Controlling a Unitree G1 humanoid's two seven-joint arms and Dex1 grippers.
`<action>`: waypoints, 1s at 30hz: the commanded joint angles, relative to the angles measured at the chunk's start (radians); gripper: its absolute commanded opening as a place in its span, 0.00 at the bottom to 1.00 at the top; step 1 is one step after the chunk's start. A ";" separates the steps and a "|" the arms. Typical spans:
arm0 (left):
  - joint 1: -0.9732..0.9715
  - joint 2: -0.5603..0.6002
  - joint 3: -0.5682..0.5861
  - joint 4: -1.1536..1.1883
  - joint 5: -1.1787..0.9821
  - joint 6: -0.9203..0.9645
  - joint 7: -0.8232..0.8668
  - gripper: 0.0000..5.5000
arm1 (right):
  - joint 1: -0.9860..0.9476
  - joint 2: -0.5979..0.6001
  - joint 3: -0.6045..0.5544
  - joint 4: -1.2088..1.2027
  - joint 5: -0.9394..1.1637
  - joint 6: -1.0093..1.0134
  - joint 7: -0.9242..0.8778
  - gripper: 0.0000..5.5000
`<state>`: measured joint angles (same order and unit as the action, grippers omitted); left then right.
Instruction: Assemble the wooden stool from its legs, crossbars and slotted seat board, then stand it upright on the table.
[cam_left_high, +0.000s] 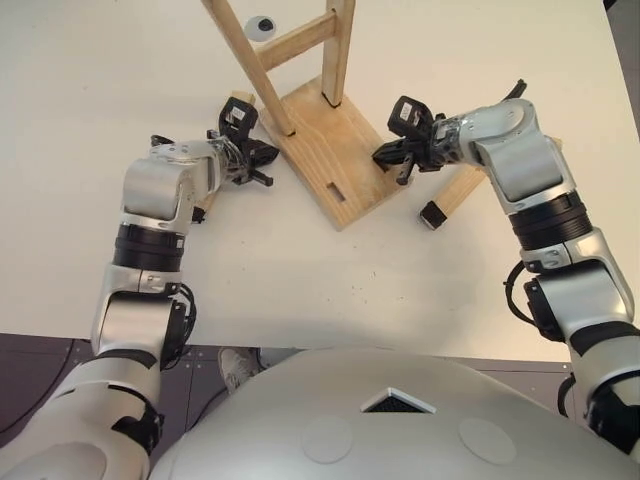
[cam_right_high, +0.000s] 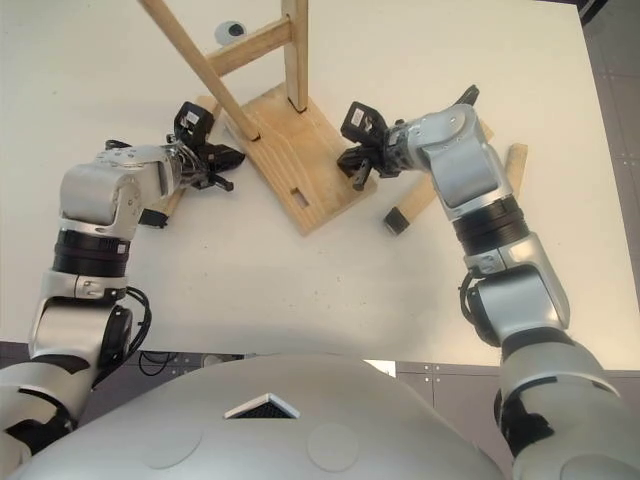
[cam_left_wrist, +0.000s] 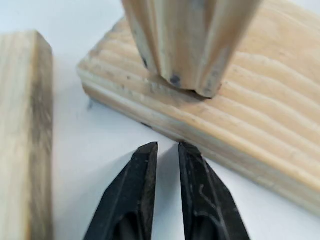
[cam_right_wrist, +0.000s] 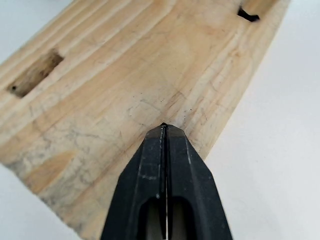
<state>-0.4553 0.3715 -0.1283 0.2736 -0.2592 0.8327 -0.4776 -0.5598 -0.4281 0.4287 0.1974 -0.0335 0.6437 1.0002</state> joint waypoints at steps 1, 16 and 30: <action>-0.126 -0.113 0.035 0.194 0.002 -0.139 0.005 0.13 | 0.030 0.086 0.046 0.009 0.026 0.051 -0.006 0.00; -0.108 -0.055 0.314 0.206 -0.112 -0.290 -0.058 0.12 | -0.056 0.164 -0.498 -0.120 0.375 0.386 -0.205 0.16; 0.163 -0.090 0.397 -0.349 -0.206 -0.097 0.135 0.12 | 0.089 -0.116 -0.624 -0.198 0.240 0.338 -0.524 0.03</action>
<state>-0.3422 0.3013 0.2486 -0.0326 -0.4576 0.7286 -0.3791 -0.4397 -0.4822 -0.2444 -0.0173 0.2366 1.0101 0.4652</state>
